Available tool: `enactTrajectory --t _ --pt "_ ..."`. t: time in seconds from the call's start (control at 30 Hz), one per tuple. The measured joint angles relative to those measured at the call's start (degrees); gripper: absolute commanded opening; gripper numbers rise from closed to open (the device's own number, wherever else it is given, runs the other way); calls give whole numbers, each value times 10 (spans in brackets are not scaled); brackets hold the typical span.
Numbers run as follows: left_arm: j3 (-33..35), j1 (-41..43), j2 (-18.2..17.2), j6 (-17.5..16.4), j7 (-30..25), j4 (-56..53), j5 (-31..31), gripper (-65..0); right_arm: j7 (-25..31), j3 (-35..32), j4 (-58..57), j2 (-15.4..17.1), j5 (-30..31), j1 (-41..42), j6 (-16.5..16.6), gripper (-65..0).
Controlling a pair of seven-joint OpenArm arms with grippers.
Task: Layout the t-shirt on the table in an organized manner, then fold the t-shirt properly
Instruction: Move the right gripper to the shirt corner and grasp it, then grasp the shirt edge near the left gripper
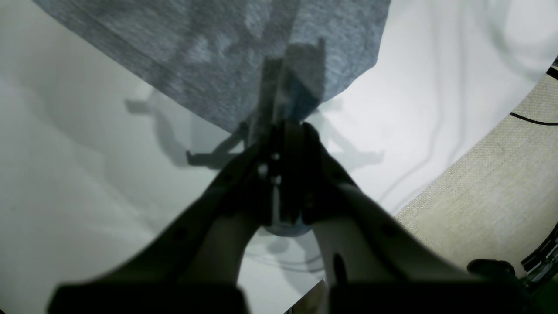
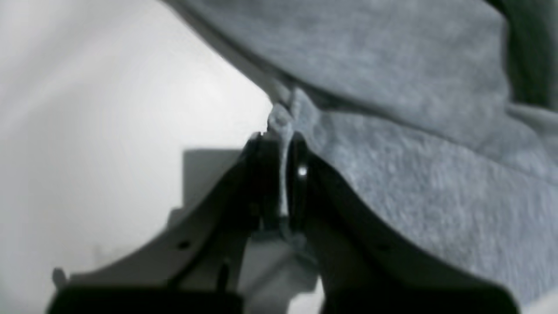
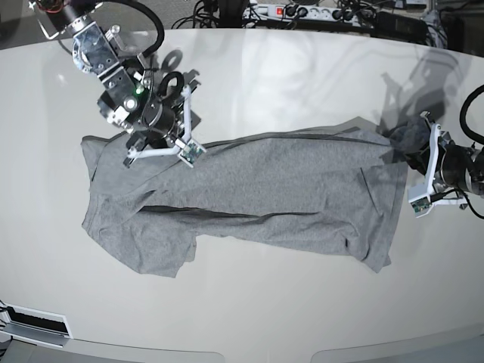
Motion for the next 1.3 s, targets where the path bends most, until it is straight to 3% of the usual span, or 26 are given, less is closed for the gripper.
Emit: enactTrajectory --t 0.07,0.2,0.37,0.5,0.57,0.73,1.03,1.1,1.23,1.3 --pt "0 -1 0 0 0 0 0 -607 -3 0 5 2 -2 7 3 -650" --pt "0 -17 0 0 13 0 0 -607 -4 0 28 6 -5 1 53 -650" --pt "0 -30 -1 0 15 0 -2 -607 -31 0 93 33 61 -3 99 -650" --pt "0 -20 0 -6 24 0 -2 -612 -64 0 183 76 102 -2 99 -650" --pt "0 -21 -1 -22 42 0 -2 -647 -69 0 229 108 104 -5 95 -650" --pt "0 -21 -1 -22 47 0 -6 -650 -101 5 310 183 106 -24 73 -650" --pt "0 -21 -1 -29 62 0 -32 -650 -127 78 349 235 106 -80 63 -650" --pt "0 -14 -1 -28 86 0 -30 -565 -128 84 349 234 106 -84 62 -650" --pt "0 13 -1 -28 118 0 -27 -239 -126 84 349 234 120 -87 63 -650" --pt "0 22 -1 -9 90 0 -19 -166 -110 84 349 234 135 -87 63 -650"
